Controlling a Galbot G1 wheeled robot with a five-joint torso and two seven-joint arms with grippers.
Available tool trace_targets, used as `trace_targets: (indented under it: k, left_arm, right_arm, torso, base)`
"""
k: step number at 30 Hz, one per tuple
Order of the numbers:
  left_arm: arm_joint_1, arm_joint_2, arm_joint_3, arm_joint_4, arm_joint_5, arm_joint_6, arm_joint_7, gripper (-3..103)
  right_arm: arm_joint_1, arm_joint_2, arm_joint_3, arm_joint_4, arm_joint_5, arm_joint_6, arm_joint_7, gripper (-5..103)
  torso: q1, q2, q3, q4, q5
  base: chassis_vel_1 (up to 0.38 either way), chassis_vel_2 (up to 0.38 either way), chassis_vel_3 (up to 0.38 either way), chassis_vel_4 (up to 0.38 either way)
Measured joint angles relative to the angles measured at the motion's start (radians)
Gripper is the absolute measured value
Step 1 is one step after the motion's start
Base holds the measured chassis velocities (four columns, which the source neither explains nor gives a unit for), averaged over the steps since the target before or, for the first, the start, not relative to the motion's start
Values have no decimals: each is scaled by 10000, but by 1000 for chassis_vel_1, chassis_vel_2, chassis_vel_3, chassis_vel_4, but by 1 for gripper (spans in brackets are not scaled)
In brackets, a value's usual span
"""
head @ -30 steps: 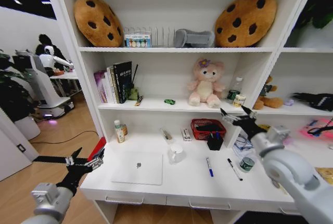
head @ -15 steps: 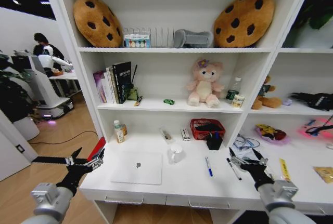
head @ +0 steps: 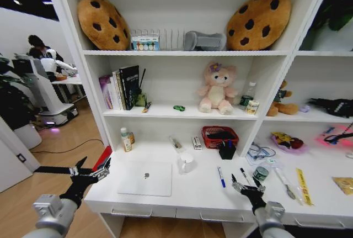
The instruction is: Organize the objects on the table.
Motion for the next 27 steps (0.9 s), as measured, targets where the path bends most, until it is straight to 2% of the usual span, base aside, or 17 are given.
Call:
trace_targets:
  k: [3, 13, 21, 27]
  left_arm:
    - [1, 0, 0, 0, 0, 0, 3, 100]
    - [1, 0, 0, 0, 0, 0, 2, 100]
    - [1, 0, 0, 0, 0, 0, 1, 100]
    - [0, 0, 0, 0, 0, 0, 1, 100]
  right_arm:
    - [920, -323, -642, -790, 184, -210, 151, 100]
    - [2778, -699, -1723, -2334, 610, -485, 95, 100]
    - [3237, -723, -1986, -2905, 720, -578, 39, 100]
    - [3915, -528, -2624, -3680, 618, -645, -43, 99]
  torso:
    - [0, 0, 0, 0, 4]
    - [1, 0, 1, 1, 2]
    - [0, -1, 1, 0, 3]
    - [0, 0, 1, 0, 3]
  base:
    - [0, 0, 0, 0]
    - [0, 0, 0, 0]
    - [0, 0, 0, 0]
    - [0, 0, 0, 0]
